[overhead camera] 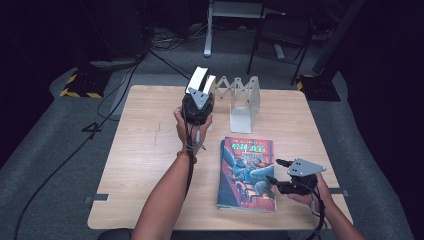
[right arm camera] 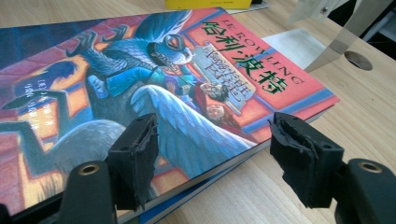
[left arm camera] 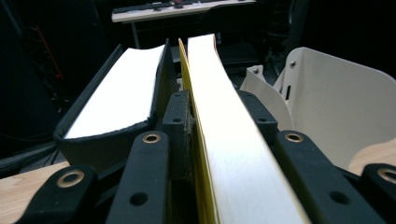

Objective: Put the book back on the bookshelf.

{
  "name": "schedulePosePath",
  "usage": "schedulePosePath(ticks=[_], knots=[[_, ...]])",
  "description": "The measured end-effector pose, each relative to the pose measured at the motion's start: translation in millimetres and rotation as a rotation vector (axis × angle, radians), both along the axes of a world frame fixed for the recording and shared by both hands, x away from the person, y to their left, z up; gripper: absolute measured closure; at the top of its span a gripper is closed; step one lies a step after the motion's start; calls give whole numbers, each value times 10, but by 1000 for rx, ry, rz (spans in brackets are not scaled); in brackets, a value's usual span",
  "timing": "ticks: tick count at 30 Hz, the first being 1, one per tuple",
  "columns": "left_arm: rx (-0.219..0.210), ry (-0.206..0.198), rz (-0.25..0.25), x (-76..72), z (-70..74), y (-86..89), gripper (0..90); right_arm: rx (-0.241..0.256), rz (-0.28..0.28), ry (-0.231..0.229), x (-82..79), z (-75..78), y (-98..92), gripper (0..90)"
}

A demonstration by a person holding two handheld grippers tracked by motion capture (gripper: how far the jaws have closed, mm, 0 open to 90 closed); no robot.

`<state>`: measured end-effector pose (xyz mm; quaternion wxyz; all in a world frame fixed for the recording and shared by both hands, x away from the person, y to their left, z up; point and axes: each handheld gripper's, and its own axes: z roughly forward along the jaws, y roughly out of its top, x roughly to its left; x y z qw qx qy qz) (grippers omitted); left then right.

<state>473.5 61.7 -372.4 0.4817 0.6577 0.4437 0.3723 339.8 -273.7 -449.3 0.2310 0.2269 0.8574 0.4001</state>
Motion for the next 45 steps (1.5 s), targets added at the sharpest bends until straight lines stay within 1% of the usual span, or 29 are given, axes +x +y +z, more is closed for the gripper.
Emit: schedulePosePath(ticks=[1,2,4,5,6,8,10,13,14,15,17,18,21,22,23,29,30,31,34,35,36,37,38,39,40,42,43,44,45], knots=[[13,11,-13,-2,23,7,679,-2,5,1,-1,-1,6,331],[13,11,-13,-2,23,7,680,-5,6,2,-2,-3,12,332],[20,26,-22,0,43,18,686,-9,9,4,-1,-7,19,332],[28,40,-20,0,57,19,700,-12,12,4,0,-9,24,331],[37,44,-14,0,67,17,719,-16,14,7,-5,-10,28,332],[43,59,4,4,89,8,728,-23,19,10,-5,-12,30,333],[52,55,19,18,90,-14,732,-26,16,12,-1,-16,29,333],[40,32,34,65,78,-46,737,-29,18,18,1,-22,27,332],[29,27,39,85,75,-52,739,-30,18,18,-2,-23,27,332],[27,21,39,117,72,-60,739,-30,20,19,-3,-22,25,332],[24,18,39,131,70,-62,740,-30,18,18,-4,-20,22,332],[10,9,40,154,69,-57,740,-29,19,18,-3,-19,19,332],[-4,-14,42,220,108,-55,740,-25,17,16,6,-19,5,332],[-17,-20,42,248,132,-51,741,-25,16,18,9,-20,0,332],[-35,-23,29,282,153,-34,741,-27,15,16,11,-21,-2,331],[-40,-31,40,375,160,-3,737,-29,15,19,11,-24,4,331],[-42,-34,28,379,153,-3,736,-29,17,18,10,-25,7,331],[-35,-38,23,378,148,-10,735,-27,16,20,10,-26,9,331],[-1,-51,42,354,133,-54,729,-30,17,18,13,-32,16,331],[1,-54,46,347,127,-65,725,-35,15,23,12,-34,19,331],[3,-42,44,343,126,-75,723,-37,16,22,11,-34,20,331],[12,-20,43,351,112,-82,721,-36,19,21,10,-33,21,331],[12,-20,43,351,112,-82,717,-36,19,21,10,-33,21,331],[15,-34,38,339,94,-77,717,-34,18,20,7,-32,23,331],[30,-39,38,333,89,-77,722,-34,19,20,9,-33,23,331],[60,-34,34,325,98,-84,714,-34,20,24,12,-38,26,331],[57,-33,27,318,103,-77,702,-35,20,24,12,-39,28,331],[41,-40,17,305,105,-67,677,-37,22,25,12,-39,30,331],[42,-38,9,291,114,-65,648,-40,22,24,10,-38,32,331]])
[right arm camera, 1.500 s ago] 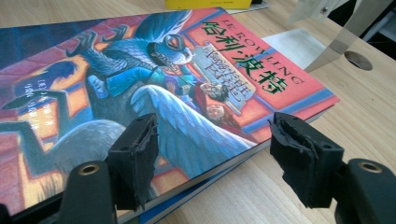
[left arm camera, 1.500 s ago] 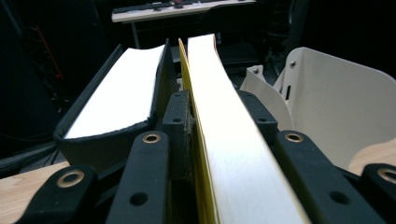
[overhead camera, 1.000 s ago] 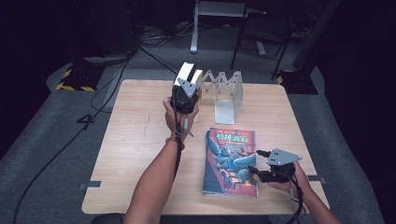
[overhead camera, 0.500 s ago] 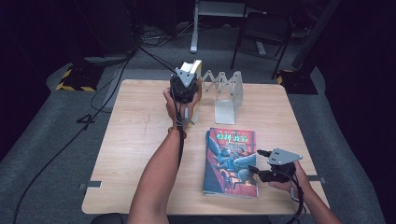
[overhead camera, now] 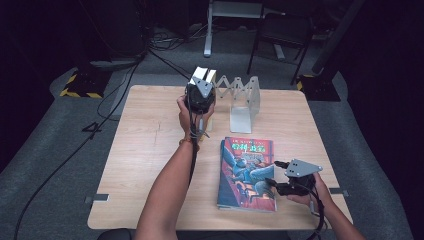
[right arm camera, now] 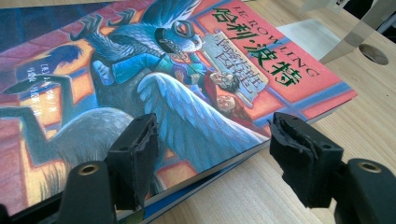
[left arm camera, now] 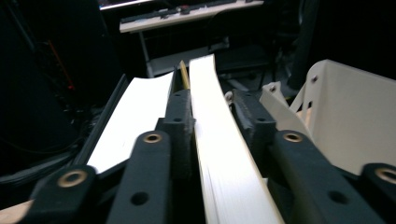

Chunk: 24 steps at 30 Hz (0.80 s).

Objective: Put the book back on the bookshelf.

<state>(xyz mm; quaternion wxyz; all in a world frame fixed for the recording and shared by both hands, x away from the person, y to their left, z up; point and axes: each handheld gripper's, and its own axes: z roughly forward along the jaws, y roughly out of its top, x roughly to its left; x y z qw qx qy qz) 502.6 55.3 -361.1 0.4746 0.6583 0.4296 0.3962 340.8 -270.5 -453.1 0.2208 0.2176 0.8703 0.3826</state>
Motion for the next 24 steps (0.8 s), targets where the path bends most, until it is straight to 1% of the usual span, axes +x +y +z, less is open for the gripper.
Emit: schedulePosePath(ticks=[1,2,4,5,6,7,8,9,10,12,13,14,15,17,18,19,20,22,24], knots=[[9,2,-10,-23,10,2,613,1,1,0,-3,2,1,330],[8,-7,-22,-50,18,5,589,2,2,1,-4,2,2,330],[19,-10,-17,-114,43,24,504,1,1,1,-1,0,0,329],[8,-4,-34,-151,49,45,474,1,1,2,0,0,-1,330],[8,-4,-34,-151,49,45,433,1,0,2,-1,1,-1,329],[-4,0,-64,-206,48,78,403,1,1,1,-5,3,-2,328],[0,0,-73,-253,39,102,397,3,4,0,-8,5,-5,327],[4,-9,-85,-307,30,132,397,3,4,0,-8,5,-5,327],[-10,-14,-109,-368,19,171,388,4,5,0,-7,6,-9,325],[-13,-18,-125,-452,15,224,365,4,-2,4,4,2,-11,325],[-36,-17,-158,-539,-3,292,361,4,-1,4,5,1,-10,325],[-36,-15,-165,-575,-15,323,362,6,-1,5,2,-2,-4,325],[-36,-15,-165,-575,-15,323,361,6,-1,5,2,-2,-4,325],[-34,-6,-171,-642,-48,379,360,0,1,2,-2,-2,3,325],[-40,-1,-179,-673,-74,405,360,0,3,3,-1,-4,8,324],[-37,0,-181,-706,-106,426,360,0,3,3,-1,-4,8,324],[-26,11,-191,-740,-154,447,362,1,2,5,-1,-4,9,324],[-27,28,-220,-796,-266,479,369,0,2,5,-3,-4,10,326],[-3,55,-239,-821,-388,491,396,0,2,5,-6,-4,12,328]])
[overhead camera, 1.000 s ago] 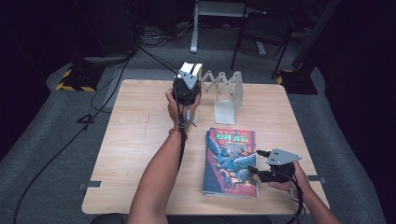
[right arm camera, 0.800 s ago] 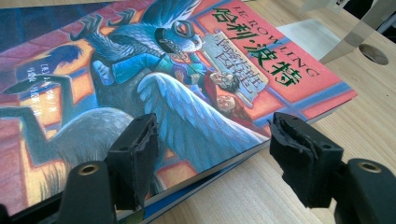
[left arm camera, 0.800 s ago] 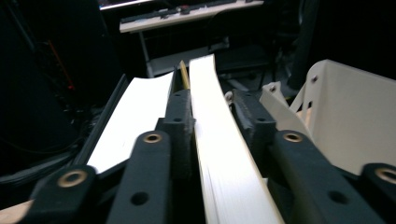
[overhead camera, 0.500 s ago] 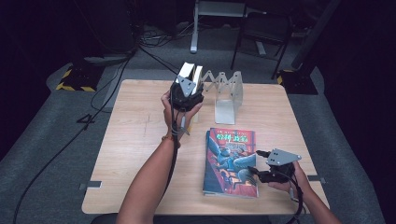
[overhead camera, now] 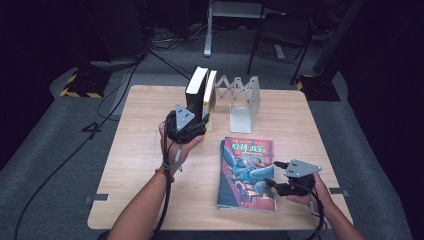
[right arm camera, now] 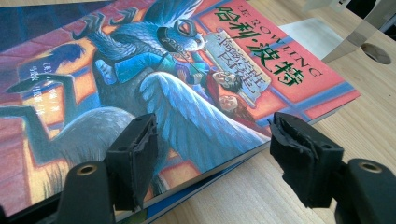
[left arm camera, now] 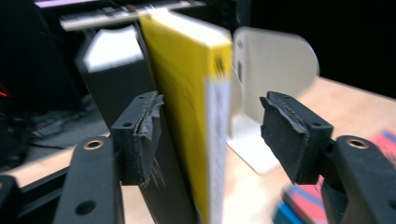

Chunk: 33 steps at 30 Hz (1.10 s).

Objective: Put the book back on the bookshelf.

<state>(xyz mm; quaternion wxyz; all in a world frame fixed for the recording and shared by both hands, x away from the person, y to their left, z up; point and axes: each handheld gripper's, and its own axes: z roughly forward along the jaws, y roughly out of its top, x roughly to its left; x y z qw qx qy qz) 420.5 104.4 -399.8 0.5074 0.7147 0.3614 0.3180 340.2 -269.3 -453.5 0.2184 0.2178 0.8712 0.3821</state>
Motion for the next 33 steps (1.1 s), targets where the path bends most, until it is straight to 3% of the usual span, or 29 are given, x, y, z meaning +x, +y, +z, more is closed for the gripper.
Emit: schedulePosePath(ticks=[4,7,11,13,15,16,21,26,31,33], knots=[[34,78,-32,60,-252,25,549,2,2,3,1,-5,8,328],[72,106,-27,130,-392,23,687,-3,8,-2,-3,-4,18,330],[84,144,-27,218,-508,-15,747,1,5,1,-1,-6,14,327],[109,140,-5,243,-532,-46,749,2,4,2,-2,-6,12,327],[106,145,-10,257,-549,-86,744,2,5,2,-1,-6,8,326],[133,131,-2,267,-553,-112,730,3,6,3,0,-6,5,326],[130,123,-4,331,-578,-117,705,0,4,0,-3,-4,7,327],[122,130,30,420,-582,-115,712,3,5,0,4,-7,8,325],[143,122,45,469,-580,-198,714,2,3,0,4,-7,8,328],[125,132,54,474,-583,-213,714,2,2,0,4,-5,4,327]])
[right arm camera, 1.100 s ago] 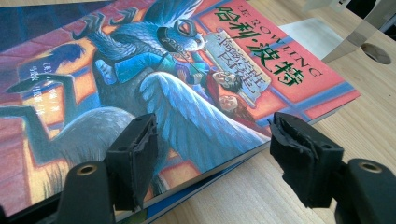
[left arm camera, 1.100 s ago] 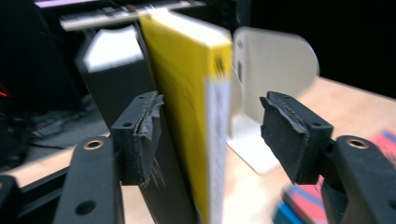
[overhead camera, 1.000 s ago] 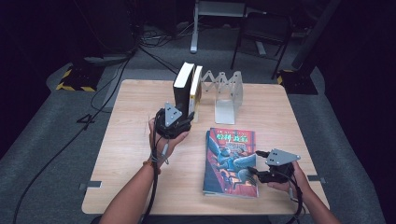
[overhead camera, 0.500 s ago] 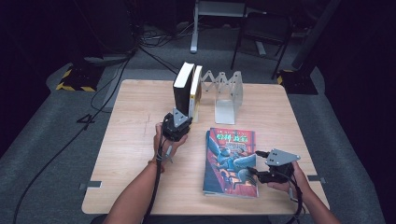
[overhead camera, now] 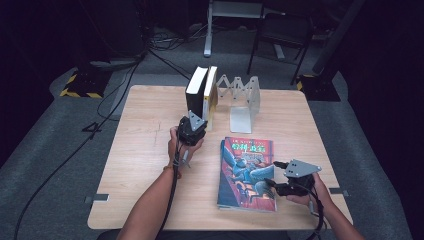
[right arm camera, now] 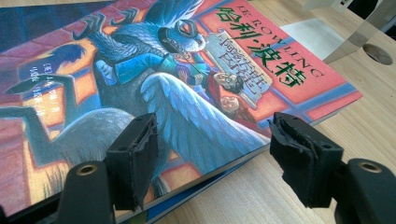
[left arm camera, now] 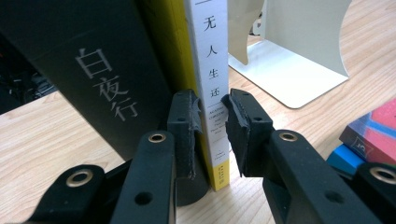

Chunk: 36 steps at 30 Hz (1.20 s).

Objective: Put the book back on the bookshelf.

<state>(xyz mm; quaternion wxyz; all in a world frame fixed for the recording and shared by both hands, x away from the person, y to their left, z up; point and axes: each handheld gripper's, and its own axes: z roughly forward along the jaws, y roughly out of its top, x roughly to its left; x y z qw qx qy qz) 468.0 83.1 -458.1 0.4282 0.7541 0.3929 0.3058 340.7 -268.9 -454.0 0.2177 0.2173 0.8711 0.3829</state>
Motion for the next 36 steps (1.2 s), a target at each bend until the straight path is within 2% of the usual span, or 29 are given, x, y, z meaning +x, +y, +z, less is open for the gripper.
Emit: schedulePosePath(ticks=[4,6,11,12,17,27,32,34,36], knots=[[-12,2,-2,-19,7,12,711,-2,0,-2,-1,2,-7,328],[-30,11,-29,-54,26,36,691,-4,0,-6,-2,6,-11,328],[-7,12,-100,-233,99,83,676,4,-4,-5,-5,23,-25,328],[-7,12,-100,-233,99,83,671,4,-4,-5,-5,23,-25,328],[47,26,-185,-463,109,109,646,12,-6,0,-25,48,-28,326],[145,131,-322,-904,-114,240,532,22,-14,34,-60,94,-119,319],[161,177,-392,-1111,-207,347,466,15,-16,72,-167,88,-223,310],[151,207,-414,-1169,-253,385,445,18,-13,89,-200,85,-257,311],[160,216,-427,-1188,-269,398,415,11,-7,97,-226,81,-275,311]])
